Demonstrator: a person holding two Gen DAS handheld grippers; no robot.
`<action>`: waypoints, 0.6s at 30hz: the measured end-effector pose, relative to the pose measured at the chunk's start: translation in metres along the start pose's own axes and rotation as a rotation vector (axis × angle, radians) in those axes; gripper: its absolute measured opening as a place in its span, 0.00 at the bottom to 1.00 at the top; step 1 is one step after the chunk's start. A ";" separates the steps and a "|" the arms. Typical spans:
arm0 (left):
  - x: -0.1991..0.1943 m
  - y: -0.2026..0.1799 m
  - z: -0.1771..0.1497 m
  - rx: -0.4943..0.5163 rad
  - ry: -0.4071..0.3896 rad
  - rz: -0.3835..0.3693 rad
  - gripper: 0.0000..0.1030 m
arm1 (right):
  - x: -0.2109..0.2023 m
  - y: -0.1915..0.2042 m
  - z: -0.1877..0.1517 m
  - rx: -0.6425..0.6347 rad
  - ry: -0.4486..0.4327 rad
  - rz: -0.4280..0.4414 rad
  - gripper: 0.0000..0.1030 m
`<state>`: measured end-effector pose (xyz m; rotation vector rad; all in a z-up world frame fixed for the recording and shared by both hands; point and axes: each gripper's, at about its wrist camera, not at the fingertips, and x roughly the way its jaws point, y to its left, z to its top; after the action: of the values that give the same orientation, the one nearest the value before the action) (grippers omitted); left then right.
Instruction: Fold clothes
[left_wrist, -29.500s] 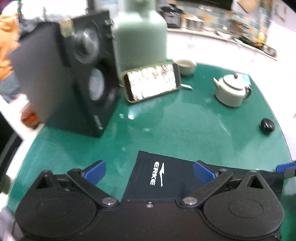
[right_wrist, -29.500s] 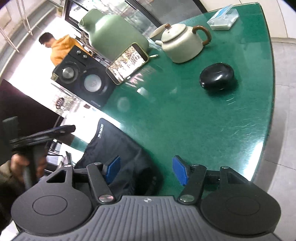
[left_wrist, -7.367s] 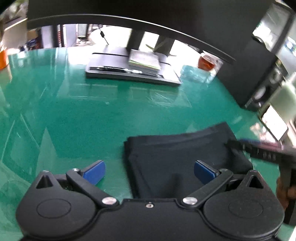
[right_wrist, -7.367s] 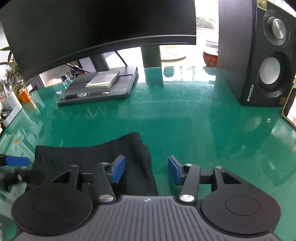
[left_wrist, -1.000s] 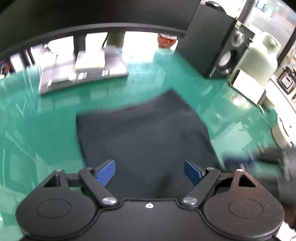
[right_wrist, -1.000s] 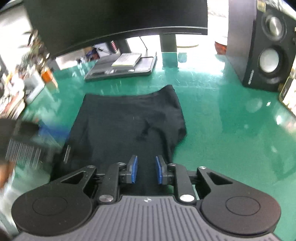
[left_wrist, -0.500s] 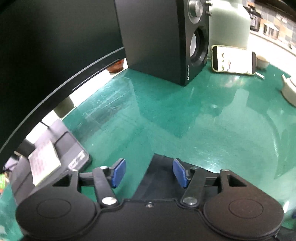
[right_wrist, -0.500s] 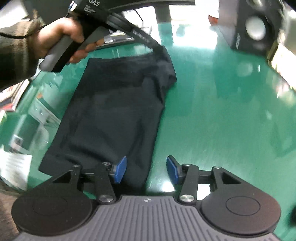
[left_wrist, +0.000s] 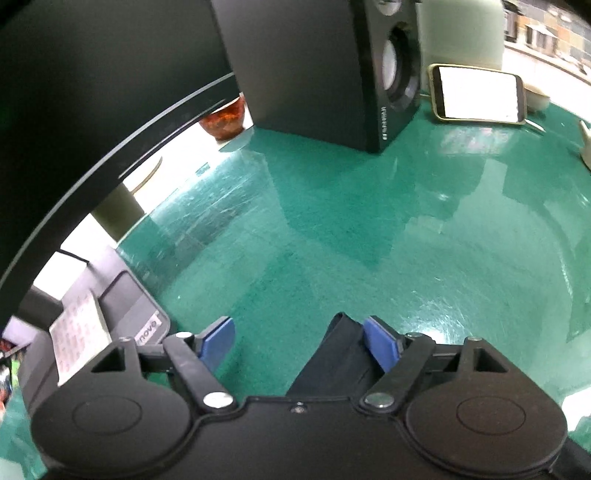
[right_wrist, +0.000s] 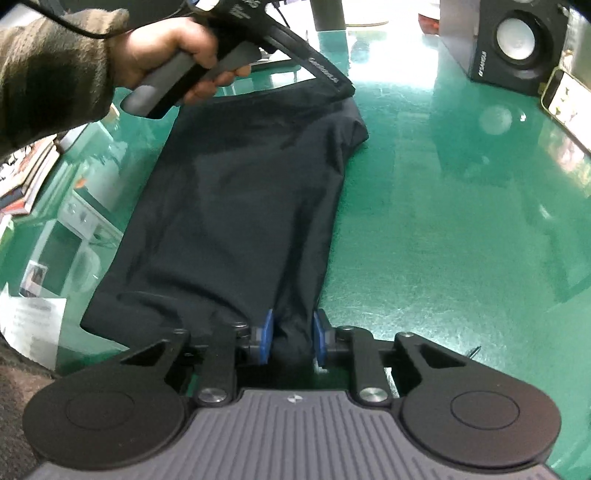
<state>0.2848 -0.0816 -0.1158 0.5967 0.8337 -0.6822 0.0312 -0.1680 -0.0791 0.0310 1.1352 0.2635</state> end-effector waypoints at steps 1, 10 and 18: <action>0.001 0.001 0.000 -0.009 0.003 0.003 0.81 | -0.001 -0.001 0.000 0.006 0.002 0.002 0.22; 0.004 0.005 0.001 -0.053 0.017 0.033 0.91 | -0.005 -0.005 -0.004 0.050 0.003 0.008 0.22; -0.025 0.029 0.004 -0.143 -0.069 -0.068 0.73 | -0.028 -0.011 -0.001 0.072 -0.095 -0.052 0.37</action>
<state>0.2956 -0.0580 -0.0874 0.4150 0.8334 -0.6947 0.0214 -0.1847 -0.0566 0.0773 1.0494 0.1728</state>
